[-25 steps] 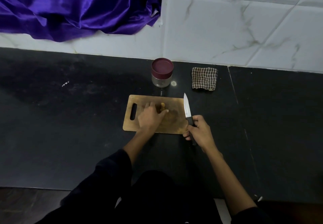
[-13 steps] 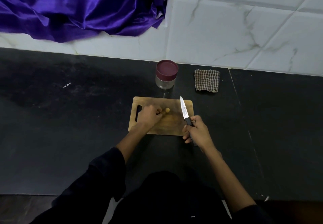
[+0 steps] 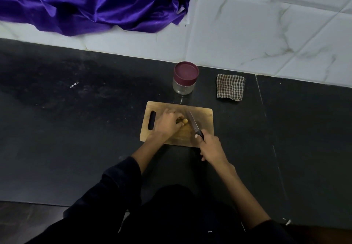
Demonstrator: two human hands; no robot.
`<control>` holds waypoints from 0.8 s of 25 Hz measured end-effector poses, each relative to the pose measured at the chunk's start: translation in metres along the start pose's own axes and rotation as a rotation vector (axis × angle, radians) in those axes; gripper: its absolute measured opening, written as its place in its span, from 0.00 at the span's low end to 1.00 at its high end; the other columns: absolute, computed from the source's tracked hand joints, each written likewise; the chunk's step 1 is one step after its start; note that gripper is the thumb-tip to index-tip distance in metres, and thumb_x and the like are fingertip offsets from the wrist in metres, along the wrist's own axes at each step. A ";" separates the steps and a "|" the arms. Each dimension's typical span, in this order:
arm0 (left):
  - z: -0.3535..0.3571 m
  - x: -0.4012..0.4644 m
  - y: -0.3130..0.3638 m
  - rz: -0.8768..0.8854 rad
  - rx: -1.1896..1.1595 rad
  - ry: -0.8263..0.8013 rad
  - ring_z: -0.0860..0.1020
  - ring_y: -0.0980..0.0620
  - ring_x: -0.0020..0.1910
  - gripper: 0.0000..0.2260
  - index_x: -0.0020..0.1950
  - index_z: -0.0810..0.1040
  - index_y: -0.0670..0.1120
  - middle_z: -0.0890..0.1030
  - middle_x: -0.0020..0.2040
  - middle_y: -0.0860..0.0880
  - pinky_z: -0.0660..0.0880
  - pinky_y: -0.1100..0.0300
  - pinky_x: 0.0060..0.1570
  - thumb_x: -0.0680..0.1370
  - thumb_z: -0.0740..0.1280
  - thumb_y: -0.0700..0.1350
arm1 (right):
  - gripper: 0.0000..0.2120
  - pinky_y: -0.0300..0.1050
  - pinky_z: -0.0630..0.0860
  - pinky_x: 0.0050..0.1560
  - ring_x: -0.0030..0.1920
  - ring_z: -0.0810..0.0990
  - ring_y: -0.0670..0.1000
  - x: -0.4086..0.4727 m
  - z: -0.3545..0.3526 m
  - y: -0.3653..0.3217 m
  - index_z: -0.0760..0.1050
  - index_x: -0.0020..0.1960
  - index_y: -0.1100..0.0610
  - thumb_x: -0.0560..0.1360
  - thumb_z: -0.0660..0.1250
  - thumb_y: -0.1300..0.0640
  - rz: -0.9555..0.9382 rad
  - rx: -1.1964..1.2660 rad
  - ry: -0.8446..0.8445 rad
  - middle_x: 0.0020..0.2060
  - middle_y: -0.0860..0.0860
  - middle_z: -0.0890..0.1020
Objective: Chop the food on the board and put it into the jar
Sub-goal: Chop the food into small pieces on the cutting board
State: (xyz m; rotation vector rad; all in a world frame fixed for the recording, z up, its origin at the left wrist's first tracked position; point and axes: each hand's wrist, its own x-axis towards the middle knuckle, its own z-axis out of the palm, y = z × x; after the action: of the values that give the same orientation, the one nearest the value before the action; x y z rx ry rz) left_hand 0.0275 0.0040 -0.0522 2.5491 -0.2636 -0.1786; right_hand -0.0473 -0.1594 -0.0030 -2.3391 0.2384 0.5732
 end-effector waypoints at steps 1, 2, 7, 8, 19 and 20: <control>-0.001 0.001 0.000 0.006 -0.003 -0.028 0.72 0.52 0.63 0.10 0.56 0.79 0.51 0.78 0.58 0.52 0.72 0.52 0.61 0.75 0.70 0.47 | 0.12 0.36 0.74 0.27 0.35 0.78 0.47 0.000 0.001 0.000 0.69 0.64 0.54 0.83 0.56 0.52 0.001 -0.003 -0.007 0.43 0.52 0.77; -0.002 0.002 0.000 0.009 -0.002 -0.051 0.72 0.52 0.63 0.11 0.57 0.79 0.52 0.78 0.59 0.52 0.72 0.51 0.61 0.75 0.70 0.47 | 0.12 0.36 0.73 0.27 0.34 0.79 0.47 0.000 0.002 0.001 0.69 0.64 0.54 0.83 0.56 0.52 0.005 -0.002 -0.011 0.42 0.53 0.78; 0.000 0.001 0.003 0.013 -0.015 -0.053 0.72 0.52 0.62 0.12 0.59 0.79 0.53 0.78 0.59 0.52 0.72 0.48 0.60 0.75 0.70 0.47 | 0.10 0.40 0.75 0.30 0.35 0.78 0.48 0.005 0.006 0.003 0.69 0.61 0.54 0.84 0.56 0.52 0.005 -0.002 0.001 0.41 0.52 0.77; 0.001 0.000 0.004 0.009 -0.021 -0.033 0.72 0.52 0.62 0.13 0.59 0.79 0.53 0.79 0.60 0.52 0.72 0.49 0.61 0.75 0.70 0.47 | 0.10 0.43 0.76 0.34 0.37 0.78 0.48 0.006 0.007 0.004 0.70 0.61 0.54 0.83 0.56 0.52 -0.010 -0.004 0.011 0.42 0.51 0.77; 0.002 -0.003 0.007 -0.027 -0.031 0.021 0.72 0.52 0.61 0.14 0.59 0.80 0.49 0.79 0.59 0.51 0.71 0.54 0.61 0.74 0.71 0.44 | 0.10 0.44 0.75 0.40 0.43 0.79 0.49 0.012 0.019 -0.003 0.70 0.60 0.57 0.84 0.55 0.54 -0.030 -0.197 0.028 0.44 0.51 0.79; 0.002 -0.004 0.007 -0.027 -0.034 0.029 0.73 0.52 0.60 0.14 0.59 0.80 0.49 0.80 0.59 0.51 0.71 0.55 0.60 0.74 0.71 0.44 | 0.10 0.44 0.74 0.39 0.43 0.79 0.49 0.012 0.020 -0.004 0.70 0.60 0.57 0.84 0.55 0.54 -0.028 -0.214 0.028 0.44 0.52 0.79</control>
State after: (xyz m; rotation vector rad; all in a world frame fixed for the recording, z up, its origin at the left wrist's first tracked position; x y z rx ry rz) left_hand 0.0226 -0.0021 -0.0499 2.5205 -0.2128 -0.1550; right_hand -0.0415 -0.1430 -0.0190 -2.5543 0.1638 0.5774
